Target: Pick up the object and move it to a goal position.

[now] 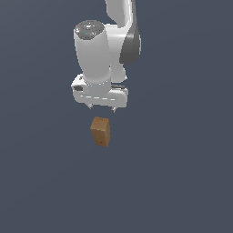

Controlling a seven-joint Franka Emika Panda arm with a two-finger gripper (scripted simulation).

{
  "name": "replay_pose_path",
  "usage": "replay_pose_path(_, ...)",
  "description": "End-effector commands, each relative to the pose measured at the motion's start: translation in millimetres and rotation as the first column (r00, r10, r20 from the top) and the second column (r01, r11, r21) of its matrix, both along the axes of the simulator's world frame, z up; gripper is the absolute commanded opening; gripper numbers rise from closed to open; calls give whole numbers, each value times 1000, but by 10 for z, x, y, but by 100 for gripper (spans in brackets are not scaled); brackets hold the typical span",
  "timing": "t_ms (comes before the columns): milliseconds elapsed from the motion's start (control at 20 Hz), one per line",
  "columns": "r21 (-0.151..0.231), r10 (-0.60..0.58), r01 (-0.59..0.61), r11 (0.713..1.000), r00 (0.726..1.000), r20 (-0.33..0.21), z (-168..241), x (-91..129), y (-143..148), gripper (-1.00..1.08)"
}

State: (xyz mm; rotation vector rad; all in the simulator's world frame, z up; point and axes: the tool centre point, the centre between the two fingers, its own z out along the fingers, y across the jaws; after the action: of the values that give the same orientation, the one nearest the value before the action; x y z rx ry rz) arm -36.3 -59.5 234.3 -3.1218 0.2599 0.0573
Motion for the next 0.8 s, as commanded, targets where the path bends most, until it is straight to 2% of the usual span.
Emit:
replay_pose_path(0, -4, -17, 17, 1000, 1000, 13, -139, 107, -55, 100)
replay_pose_path(350, -10, -45, 45, 999, 998, 33, -377, 268, -147, 100)
replay_pose_path(750, -11, -48, 48, 999, 998, 33, -437, 279, -157, 100)
